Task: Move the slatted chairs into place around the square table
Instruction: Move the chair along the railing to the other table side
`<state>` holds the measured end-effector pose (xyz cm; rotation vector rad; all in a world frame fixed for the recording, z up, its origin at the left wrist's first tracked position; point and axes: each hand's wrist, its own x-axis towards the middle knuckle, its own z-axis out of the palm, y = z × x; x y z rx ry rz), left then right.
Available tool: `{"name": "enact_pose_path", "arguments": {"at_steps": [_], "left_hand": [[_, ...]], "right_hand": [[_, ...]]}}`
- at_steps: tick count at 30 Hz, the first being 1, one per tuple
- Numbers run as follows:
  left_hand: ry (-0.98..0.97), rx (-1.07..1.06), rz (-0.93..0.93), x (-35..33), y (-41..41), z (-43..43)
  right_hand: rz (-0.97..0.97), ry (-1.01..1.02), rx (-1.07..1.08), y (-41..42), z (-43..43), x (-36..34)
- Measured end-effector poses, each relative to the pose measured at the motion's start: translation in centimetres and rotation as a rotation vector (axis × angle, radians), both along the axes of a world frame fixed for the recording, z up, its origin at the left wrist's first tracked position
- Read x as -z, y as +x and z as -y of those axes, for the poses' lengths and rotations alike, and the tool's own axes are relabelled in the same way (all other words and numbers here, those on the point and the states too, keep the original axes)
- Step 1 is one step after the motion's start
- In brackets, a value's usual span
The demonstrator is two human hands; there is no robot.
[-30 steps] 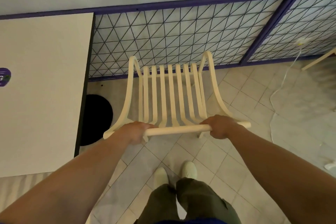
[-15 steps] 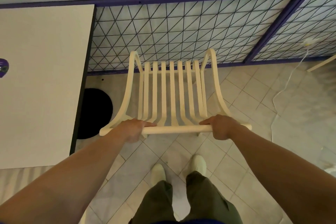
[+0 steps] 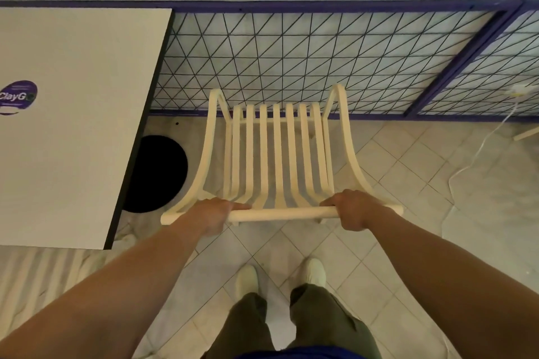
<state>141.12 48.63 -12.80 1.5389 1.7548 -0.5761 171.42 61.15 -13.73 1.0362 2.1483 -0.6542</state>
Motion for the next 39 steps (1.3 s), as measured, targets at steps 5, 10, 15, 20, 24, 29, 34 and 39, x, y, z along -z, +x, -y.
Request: {"name": "enact_pose_path", "arguments": {"at_steps": [5, 10, 15, 20, 24, 29, 34, 39], "left_hand": [[0.034, -0.047, 0.004, 0.8, 1.8, 1.2], [0.054, -0.141, 0.015, 1.8, 3.9, 1.8], [0.032, -0.233, 0.03, 2.1, 6.3, 1.6], [0.036, -0.265, 0.044, 2.0, 7.6, 1.6], [0.008, -0.265, 0.069, 1.9, 7.2, 1.3], [0.006, -0.235, 0.118, 1.6, 6.8, 1.3], [0.009, -0.218, 0.106, 1.3, 6.8, 1.3], [0.011, -0.267, 0.087, 1.5, 7.0, 1.4]], "right_hand": [[0.038, 0.023, -0.031, 0.9, -2.1, 0.6], [0.029, 0.021, -0.105, 1.2, -4.6, -0.1], [0.029, 0.069, -0.16, 1.2, -7.3, -0.5], [0.055, 0.104, -0.218, 0.9, -8.3, -1.1], [0.063, 0.11, -0.203, 0.8, -8.1, -0.9], [0.082, 0.103, -0.139, 0.2, -7.6, -0.6], [0.119, 0.125, -0.157, -0.4, -7.1, -0.5], [0.104, 0.091, -0.178, -0.1, -7.8, -0.6]]}}
